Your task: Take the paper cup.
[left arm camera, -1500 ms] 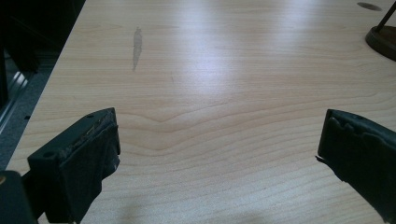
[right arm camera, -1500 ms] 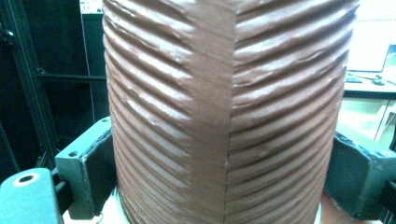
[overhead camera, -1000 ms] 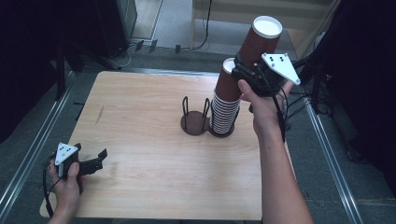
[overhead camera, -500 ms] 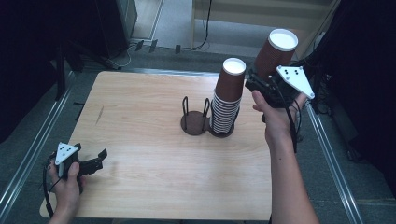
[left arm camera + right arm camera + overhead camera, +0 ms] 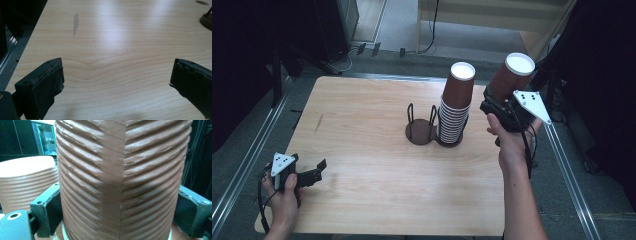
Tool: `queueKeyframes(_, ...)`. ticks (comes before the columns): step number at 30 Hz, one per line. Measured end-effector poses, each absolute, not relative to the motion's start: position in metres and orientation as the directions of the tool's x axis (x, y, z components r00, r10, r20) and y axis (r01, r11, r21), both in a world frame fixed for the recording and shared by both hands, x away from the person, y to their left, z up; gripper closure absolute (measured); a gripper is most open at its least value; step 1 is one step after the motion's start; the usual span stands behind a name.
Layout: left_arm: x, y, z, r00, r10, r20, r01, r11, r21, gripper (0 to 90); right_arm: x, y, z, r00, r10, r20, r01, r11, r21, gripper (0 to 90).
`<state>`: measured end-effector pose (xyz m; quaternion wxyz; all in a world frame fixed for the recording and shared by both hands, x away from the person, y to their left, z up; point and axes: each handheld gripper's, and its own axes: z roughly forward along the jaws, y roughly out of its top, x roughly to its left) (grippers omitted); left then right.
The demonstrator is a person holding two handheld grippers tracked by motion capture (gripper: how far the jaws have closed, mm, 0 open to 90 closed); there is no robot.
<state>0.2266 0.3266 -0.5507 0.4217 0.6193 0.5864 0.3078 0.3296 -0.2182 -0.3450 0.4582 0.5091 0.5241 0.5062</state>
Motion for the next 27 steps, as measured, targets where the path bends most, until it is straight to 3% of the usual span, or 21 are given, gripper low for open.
queueKeyframes(27,0.229,0.323,-0.551,0.122,0.989,-0.086,0.489,0.015,0.872,0.0,0.278,-0.222,-0.429,-0.04,0.999,0.028,0.138,-0.022,0.99,9.8)
